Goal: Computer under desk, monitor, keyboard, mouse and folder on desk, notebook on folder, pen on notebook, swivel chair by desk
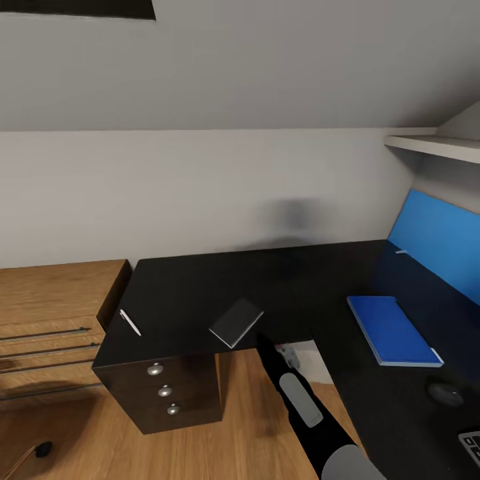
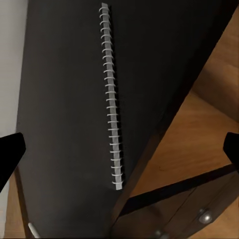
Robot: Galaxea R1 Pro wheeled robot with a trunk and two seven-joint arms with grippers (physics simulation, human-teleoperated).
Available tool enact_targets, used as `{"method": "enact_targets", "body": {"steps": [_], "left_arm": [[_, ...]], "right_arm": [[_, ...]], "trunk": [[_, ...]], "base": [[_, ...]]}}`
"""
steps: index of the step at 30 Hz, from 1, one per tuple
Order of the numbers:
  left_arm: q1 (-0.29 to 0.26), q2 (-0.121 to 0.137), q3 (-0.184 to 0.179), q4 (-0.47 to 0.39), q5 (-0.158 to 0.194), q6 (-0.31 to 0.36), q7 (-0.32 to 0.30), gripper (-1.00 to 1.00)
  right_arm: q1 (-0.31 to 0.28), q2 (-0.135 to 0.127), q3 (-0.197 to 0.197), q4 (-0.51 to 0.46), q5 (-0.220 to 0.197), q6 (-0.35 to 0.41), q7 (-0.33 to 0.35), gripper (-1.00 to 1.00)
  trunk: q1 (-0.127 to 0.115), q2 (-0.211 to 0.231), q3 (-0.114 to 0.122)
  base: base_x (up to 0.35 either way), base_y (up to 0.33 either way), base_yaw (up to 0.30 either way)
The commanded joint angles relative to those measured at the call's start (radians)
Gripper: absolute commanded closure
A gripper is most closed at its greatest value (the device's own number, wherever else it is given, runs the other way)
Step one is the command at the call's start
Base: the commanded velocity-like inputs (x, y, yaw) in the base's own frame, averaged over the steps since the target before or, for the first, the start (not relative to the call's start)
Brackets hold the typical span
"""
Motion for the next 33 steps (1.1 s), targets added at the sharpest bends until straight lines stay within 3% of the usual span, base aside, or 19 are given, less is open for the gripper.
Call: {"method": "enact_targets", "body": {"steps": [1, 9, 22, 28, 30, 33], "left_arm": [[-0.001, 0.001, -0.009, 0.0, 0.009, -0.004, 0.007, -1.0], [-0.001, 0.003, -0.009, 0.0, 0.01, -0.003, 0.005, -1.0], [-0.001, 0.004, -0.009, -0.006, 0.01, -0.006, 0.005, -1.0], [-0.001, 0.005, -0.002, -0.06, 0.012, -0.005, 0.004, -1.0], [-0.001, 0.005, 0.01, -0.078, 0.013, -0.005, 0.004, -1.0], [0.016, 0.022, 0.027, -0.095, 0.03, 0.012, -0.013, -1.0]], "right_arm": [[-0.001, -0.001, 0.002, -0.001, -0.01, -0.004, -0.003, -1.0], [-0.001, 0.0, 0.004, -0.001, -0.009, -0.01, 0.001, -1.0], [0.004, 0.0, 0.005, -0.002, -0.009, -0.015, 0.006, -1.0], [0.004, -0.003, 0.003, -0.003, -0.007, -0.015, 0.056, -1.0], [0.005, -0.005, 0.002, -0.003, -0.005, -0.015, 0.101, -1.0], [0.02, -0.006, 0.019, 0.014, -0.023, -0.032, 0.117, -1.0]], "trunk": [[0.0, -0.001, -0.001], [0.0, -0.001, 0.0], [0.0, -0.001, 0.012], [0.023, -0.043, -0.005], [0.031, -0.057, -0.012], [0.031, -0.056, -0.012]], "base": [[-0.062, 0.057, 0.0], [-0.153, 0.13, 0.012], [-0.009, 0.008, 0.148], [0.0, 0.0, 0.032], [0.0, 0.0, 0.007], [0.0, 0.0, 0.0]]}}
